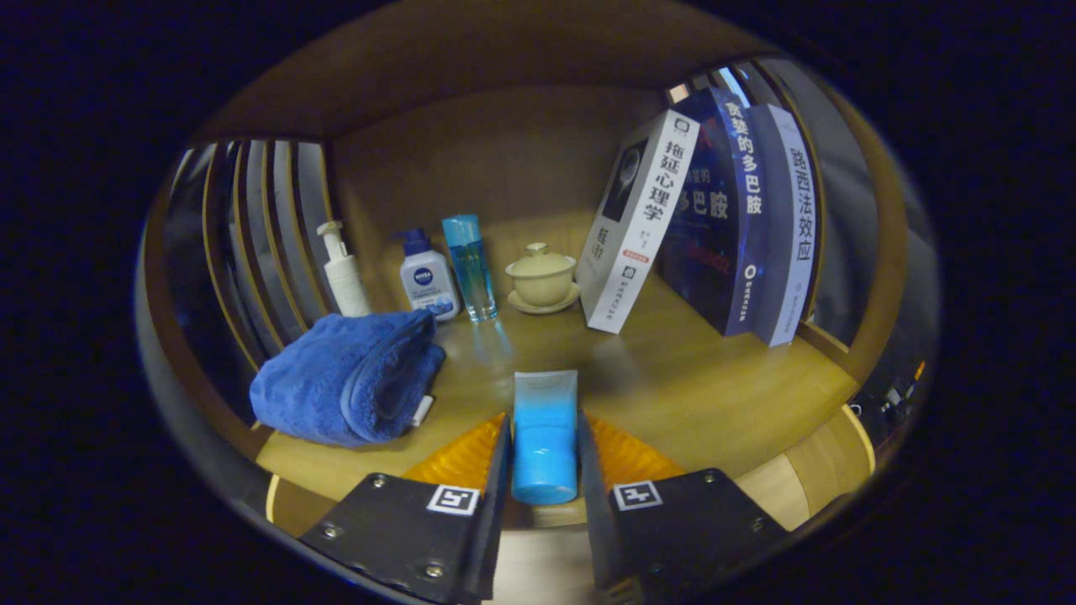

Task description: Pull open the drawer, take out the items inside it, and place them on the countertop above the cabinet.

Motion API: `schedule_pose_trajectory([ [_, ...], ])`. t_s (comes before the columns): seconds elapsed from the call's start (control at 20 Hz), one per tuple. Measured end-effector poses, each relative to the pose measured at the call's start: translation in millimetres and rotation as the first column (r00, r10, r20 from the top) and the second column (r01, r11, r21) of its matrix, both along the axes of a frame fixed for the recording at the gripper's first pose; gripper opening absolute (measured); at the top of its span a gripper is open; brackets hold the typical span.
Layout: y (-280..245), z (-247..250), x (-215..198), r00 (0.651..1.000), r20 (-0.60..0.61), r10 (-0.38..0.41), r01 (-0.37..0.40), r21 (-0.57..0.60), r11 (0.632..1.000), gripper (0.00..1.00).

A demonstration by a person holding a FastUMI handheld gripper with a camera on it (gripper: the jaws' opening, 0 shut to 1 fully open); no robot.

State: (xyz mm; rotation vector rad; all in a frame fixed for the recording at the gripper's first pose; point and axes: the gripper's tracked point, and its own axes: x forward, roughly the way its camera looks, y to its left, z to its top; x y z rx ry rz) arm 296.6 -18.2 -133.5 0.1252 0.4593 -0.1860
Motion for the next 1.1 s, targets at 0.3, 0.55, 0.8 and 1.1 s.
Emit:
schedule_pose_trajectory([
  [0.3,15,36,-37,0.999,0.049,0.023,-0.024,0.008,1.000,0.74],
  [0.55,36,61,-88,0.991,0.088,0.101,-0.095,-0.064,0.993,1.00],
  [0.8,56,91,-139,0.980,0.149,0.134,-0.121,-0.092,0.988,1.00],
  [1.1,70,127,-202,0.961,0.244,0.128,-0.107,-0.098,0.989,1.00],
])
